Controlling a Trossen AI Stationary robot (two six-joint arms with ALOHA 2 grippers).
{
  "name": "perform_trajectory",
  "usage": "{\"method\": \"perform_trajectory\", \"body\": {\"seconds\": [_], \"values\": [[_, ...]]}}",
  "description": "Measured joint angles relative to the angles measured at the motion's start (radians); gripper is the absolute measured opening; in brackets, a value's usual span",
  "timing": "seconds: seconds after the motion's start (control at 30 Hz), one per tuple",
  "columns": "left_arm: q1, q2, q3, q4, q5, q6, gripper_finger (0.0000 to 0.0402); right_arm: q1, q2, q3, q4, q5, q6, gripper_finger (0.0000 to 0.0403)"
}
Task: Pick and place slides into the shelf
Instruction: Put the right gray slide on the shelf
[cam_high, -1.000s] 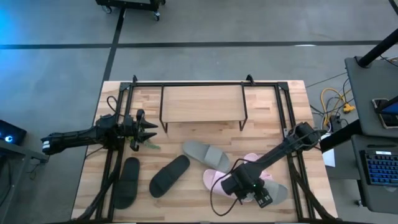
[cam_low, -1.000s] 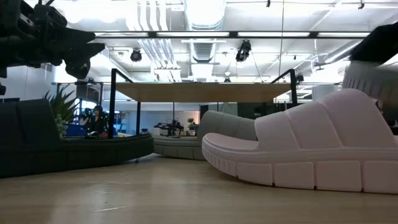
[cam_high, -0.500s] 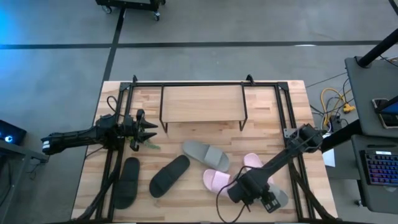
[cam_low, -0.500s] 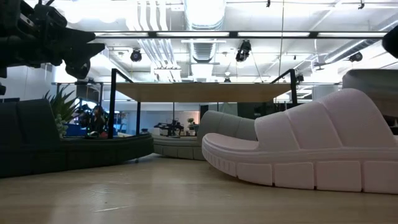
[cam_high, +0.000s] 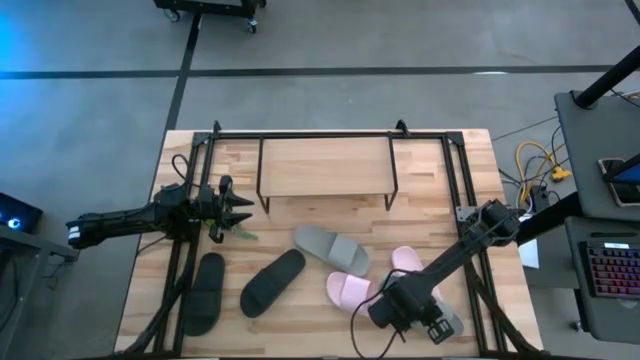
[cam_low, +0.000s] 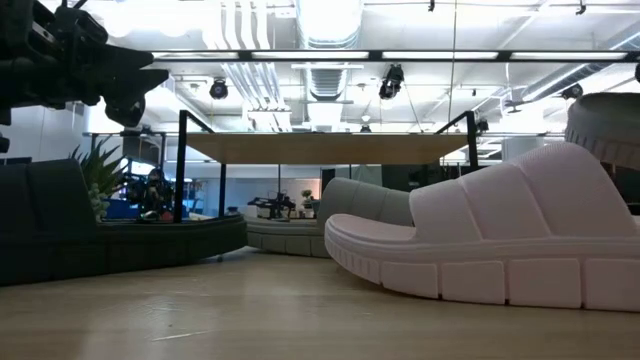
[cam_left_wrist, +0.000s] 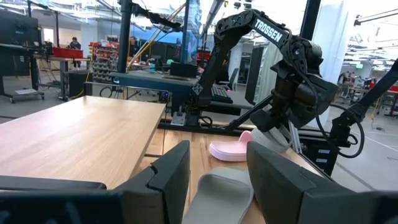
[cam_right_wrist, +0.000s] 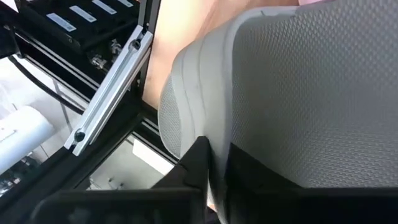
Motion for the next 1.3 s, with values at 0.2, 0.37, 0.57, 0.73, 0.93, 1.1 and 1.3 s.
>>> {"method": "perform_trajectory", "body": {"seconds": [0.2, 0.37, 0.57, 0.73, 0.93, 1.1, 1.3], "values": [[0.0, 0.002, 0.0, 0.0, 0.0, 0.0, 0.0145, -0.021, -0.017, -0.004, 0.052, -0.019, 0.141, 0.0011], [0.0, 0.001, 0.0, 0.0, 0.0, 0.0, 0.0145, -0.061, -0.104, 0.001, 0.146, -0.022, 0.333, 0.001], [0.0, 0.001, 0.0, 0.0, 0.0, 0.0, 0.0145, -0.143, -0.235, -0.002, 0.282, -0.077, 0.644, 0.001], [0.0, 0.001, 0.0, 0.0, 0.0, 0.0, 0.0145, -0.233, -0.338, -0.015, 0.505, 0.191, 0.954, 0.001], [0.0, 0.001, 0.0, 0.002, 0.0, 0.0, 0.0145, -0.331, -0.425, -0.059, 0.702, 0.658, 1.389, 0.0021], [0.0, 0.001, 0.0, 0.0, 0.0, 0.0, 0.0145, -0.356, -0.438, -0.058, 0.74, 1.346, 1.669, 0.0021], [0.0, 0.001, 0.0, 0.0, 0.0, 0.0, 0.0145, -0.398, -0.375, -0.056, 0.858, 1.976, 2.022, 0.0023]]}}
